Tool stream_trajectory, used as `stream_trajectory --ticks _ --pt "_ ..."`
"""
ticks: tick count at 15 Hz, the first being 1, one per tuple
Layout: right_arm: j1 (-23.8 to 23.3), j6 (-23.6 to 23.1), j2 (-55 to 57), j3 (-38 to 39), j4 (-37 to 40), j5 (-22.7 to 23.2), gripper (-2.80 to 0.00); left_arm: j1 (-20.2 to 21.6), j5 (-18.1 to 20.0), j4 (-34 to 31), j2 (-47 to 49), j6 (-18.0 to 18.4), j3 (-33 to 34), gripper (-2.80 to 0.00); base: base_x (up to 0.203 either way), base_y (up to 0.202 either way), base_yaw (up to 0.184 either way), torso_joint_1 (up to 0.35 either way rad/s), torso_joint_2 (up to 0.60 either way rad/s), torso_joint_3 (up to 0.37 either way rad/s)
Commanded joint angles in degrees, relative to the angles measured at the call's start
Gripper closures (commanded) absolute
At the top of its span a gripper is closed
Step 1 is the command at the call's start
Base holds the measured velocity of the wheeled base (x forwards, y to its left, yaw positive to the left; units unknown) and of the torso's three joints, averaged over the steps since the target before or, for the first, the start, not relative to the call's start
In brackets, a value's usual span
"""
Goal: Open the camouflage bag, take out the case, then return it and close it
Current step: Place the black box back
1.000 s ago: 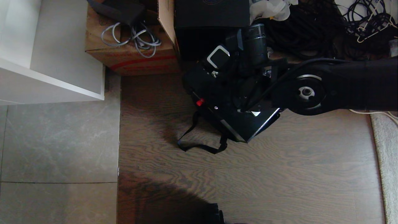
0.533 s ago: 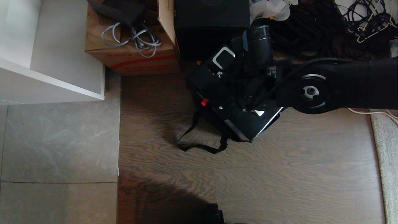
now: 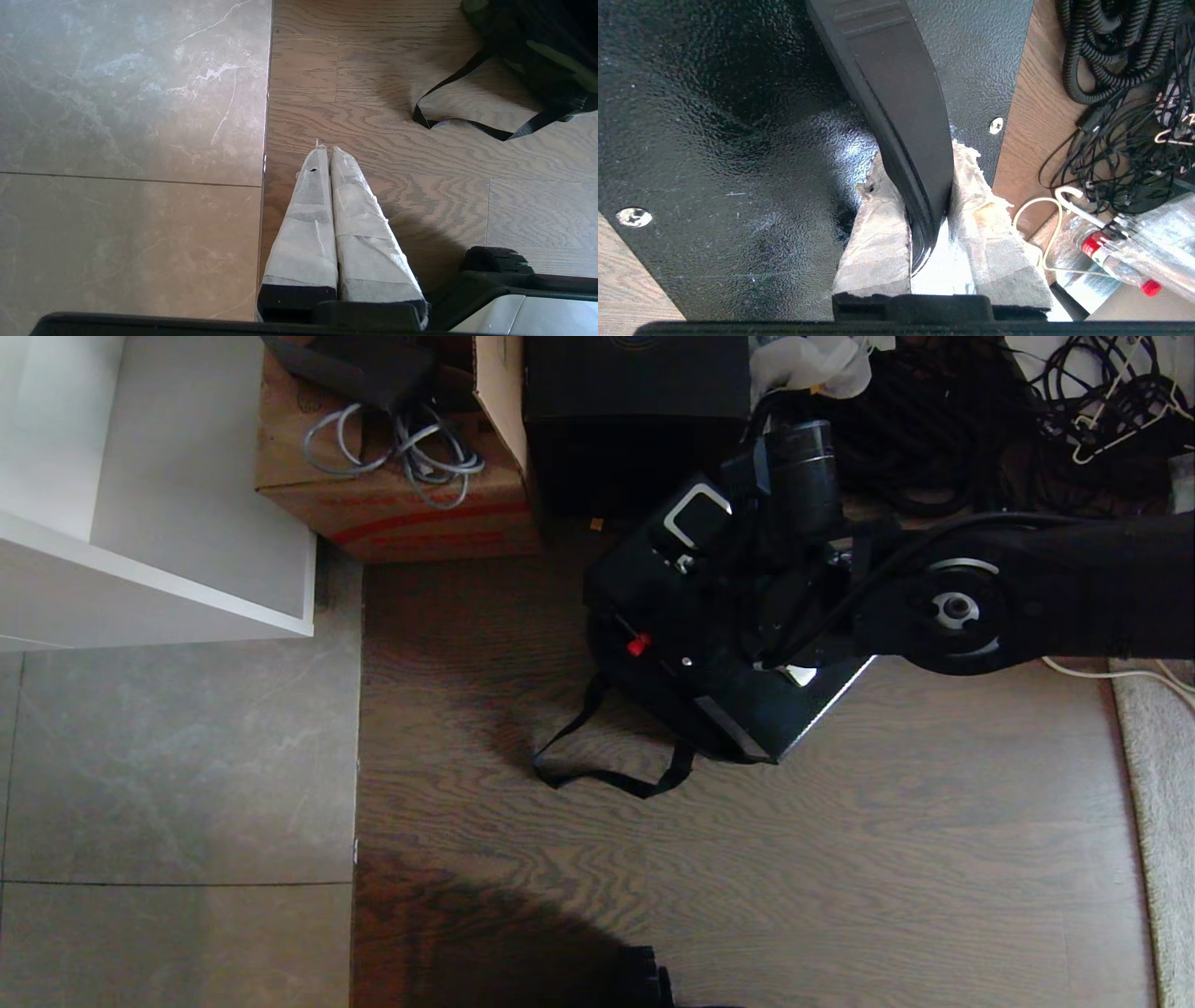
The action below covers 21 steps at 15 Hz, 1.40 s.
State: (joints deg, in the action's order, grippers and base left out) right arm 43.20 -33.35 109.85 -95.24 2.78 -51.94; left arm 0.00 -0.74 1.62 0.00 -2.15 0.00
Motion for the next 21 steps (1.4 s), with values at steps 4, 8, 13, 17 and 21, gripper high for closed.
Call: stream_trajectory --ticks 4,8,13,17,21 --pt "-0.2 -0.5 -2.6 0.6 0.2 -0.1 0.00 0.0 0.0 0.0 0.0 -0.1 0.4 0.00 0.000 0.000 0.000 0.000 0.00 0.000" --pt "-0.2 -0.7 -4.5 2.0 0.6 -0.1 0.00 0.0 0.0 0.0 0.0 -0.1 0.4 0.00 0.000 0.000 0.000 0.000 0.00 0.000" --pt "-0.2 -0.7 -6.4 4.2 0.6 -0.2 0.00 0.0 0.0 0.0 0.0 -0.1 0.4 0.00 0.000 0.000 0.000 0.000 0.00 0.000" --pt "-0.2 -0.8 -7.1 4.7 0.6 -0.2 0.00 0.0 0.0 0.0 0.0 -0.1 0.4 0.00 0.000 0.000 0.000 0.000 0.00 0.000" --pt "-0.1 -0.8 -8.6 7.7 0.6 -0.2 0.00 -0.1 0.0 0.0 0.0 -0.1 0.4 0.00 0.000 0.000 0.000 0.000 0.00 0.000"
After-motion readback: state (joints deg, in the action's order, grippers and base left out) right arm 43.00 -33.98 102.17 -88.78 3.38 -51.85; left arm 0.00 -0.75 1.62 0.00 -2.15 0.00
